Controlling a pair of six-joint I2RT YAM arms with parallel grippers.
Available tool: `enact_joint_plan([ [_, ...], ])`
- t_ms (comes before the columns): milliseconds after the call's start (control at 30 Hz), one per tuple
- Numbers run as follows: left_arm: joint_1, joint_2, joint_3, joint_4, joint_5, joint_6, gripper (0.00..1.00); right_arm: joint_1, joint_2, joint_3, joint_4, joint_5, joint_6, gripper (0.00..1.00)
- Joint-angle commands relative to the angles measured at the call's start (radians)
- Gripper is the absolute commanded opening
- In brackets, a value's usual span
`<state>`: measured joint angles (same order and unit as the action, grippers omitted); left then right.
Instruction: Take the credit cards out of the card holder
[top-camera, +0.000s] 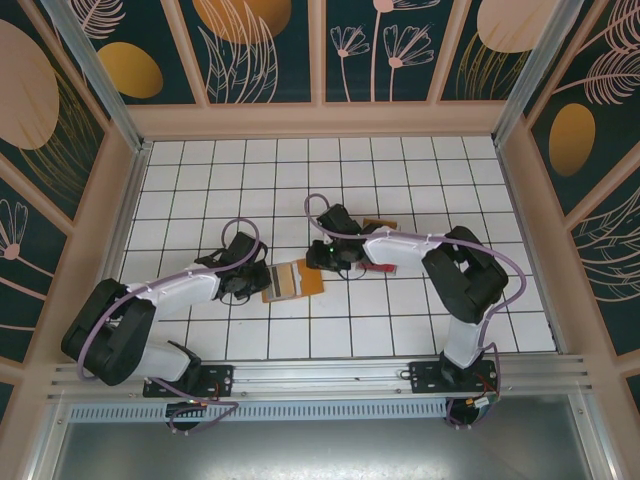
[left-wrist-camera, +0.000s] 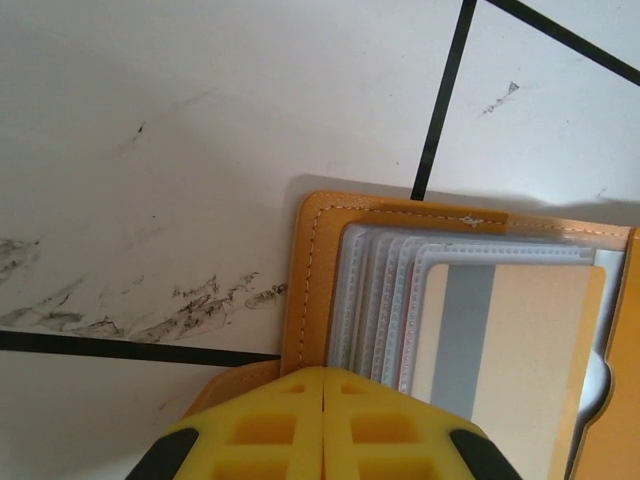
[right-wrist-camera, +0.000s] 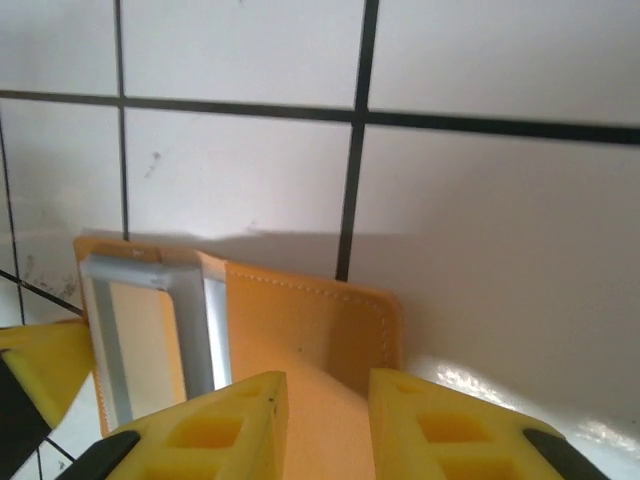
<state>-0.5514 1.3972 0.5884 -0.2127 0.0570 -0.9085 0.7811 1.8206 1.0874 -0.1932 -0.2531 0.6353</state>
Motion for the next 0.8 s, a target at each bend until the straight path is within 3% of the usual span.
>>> enact_joint_plan([
  [0, 0.001, -0.023, -0.011, -0.051, 0.008, -0.024, 0.09, 0.000, -0.012, 0.071, -0.042, -0.012, -0.030, 0.29],
  [367, 0.000, -0.021, -0.006, -0.042, 0.021, 0.000, 0.09, 0.070, -0.035, 0.138, -0.059, -0.023, 0.014, 0.29],
  [533, -0.001, -0.014, -0.005, -0.040, 0.024, 0.005, 0.09, 0.095, -0.048, 0.157, -0.102, 0.096, 0.030, 0.29],
  [767, 0.000, -0.002, -0.006, -0.037, 0.030, 0.010, 0.09, 0.093, -0.014, 0.118, -0.015, -0.080, 0.039, 0.20],
])
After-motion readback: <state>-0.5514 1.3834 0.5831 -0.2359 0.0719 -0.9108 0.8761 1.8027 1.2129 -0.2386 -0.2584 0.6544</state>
